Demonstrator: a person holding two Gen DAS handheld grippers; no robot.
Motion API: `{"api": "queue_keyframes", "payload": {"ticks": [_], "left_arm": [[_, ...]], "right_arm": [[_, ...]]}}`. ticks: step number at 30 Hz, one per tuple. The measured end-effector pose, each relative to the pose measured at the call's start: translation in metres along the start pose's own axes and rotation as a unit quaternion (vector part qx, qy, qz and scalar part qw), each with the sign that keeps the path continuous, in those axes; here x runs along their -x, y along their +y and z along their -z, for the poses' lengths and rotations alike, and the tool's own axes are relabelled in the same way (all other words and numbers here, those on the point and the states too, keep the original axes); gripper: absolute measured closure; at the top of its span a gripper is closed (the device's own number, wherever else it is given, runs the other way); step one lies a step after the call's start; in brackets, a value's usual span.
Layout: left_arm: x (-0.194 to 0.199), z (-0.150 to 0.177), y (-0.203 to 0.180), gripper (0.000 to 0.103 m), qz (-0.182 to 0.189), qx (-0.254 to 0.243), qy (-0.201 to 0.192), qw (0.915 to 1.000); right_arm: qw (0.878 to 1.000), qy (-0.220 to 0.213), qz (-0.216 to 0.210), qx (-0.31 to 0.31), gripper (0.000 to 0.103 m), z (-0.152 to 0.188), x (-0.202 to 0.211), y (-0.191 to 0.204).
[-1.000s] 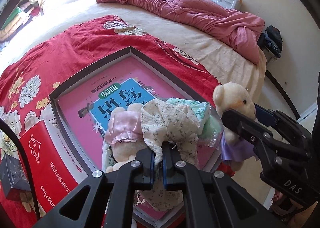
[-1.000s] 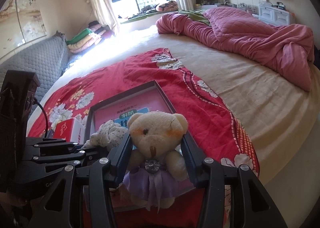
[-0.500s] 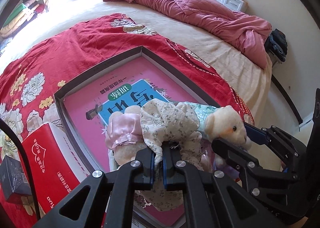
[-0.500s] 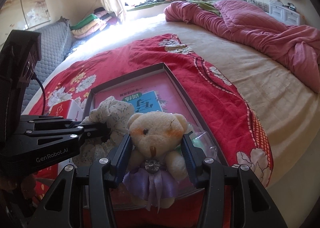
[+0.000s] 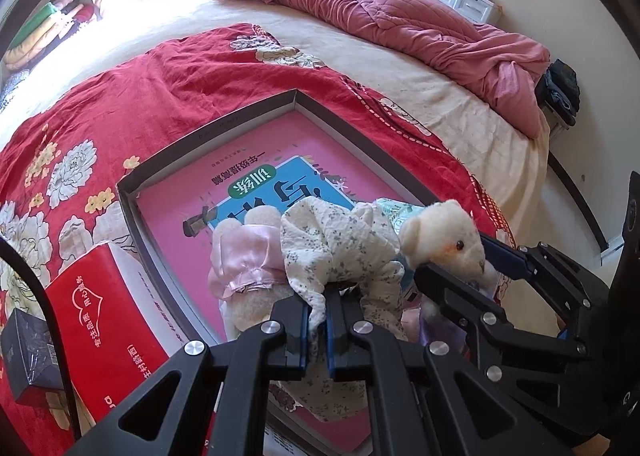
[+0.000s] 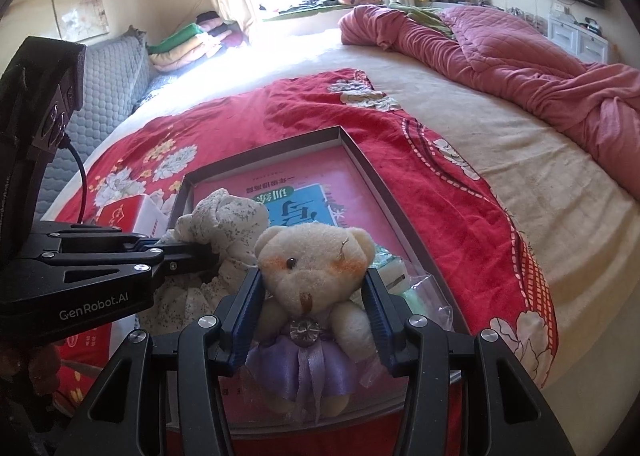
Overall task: Organize soft objects
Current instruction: 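Lower the teddy bear and open the right tool while the left tool releases the scrunchie into the tray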
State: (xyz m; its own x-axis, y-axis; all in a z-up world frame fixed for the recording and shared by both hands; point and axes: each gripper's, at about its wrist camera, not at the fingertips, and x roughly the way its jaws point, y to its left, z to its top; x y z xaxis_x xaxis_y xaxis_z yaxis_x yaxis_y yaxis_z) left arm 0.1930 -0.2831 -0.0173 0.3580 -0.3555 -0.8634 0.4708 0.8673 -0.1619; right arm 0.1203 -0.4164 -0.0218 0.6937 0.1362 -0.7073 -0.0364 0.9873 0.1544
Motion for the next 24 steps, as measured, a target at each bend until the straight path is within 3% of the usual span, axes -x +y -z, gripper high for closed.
{"api": "queue_keyframes", "payload": {"ticks": [4,11,24], "left_arm": [[0.0,0.001,-0.001,0.096,0.001,-0.001,0.002,1.0],[-0.001,0.001,-0.005,0.096,-0.01,-0.008,0.007,0.9999],[-0.003,0.003,-0.014,0.096,-0.008,-0.014,0.011,0.9998]], "right_arm": [[1.0,-0.015,0.025,0.009,0.051,-0.007,-0.001,-0.004],[0.999,0.002,0.014,0.046,0.05,0.008,-0.008,0.002],[1.0,-0.013,0.014,0.024,0.047,0.009,-0.002,-0.008]]}}
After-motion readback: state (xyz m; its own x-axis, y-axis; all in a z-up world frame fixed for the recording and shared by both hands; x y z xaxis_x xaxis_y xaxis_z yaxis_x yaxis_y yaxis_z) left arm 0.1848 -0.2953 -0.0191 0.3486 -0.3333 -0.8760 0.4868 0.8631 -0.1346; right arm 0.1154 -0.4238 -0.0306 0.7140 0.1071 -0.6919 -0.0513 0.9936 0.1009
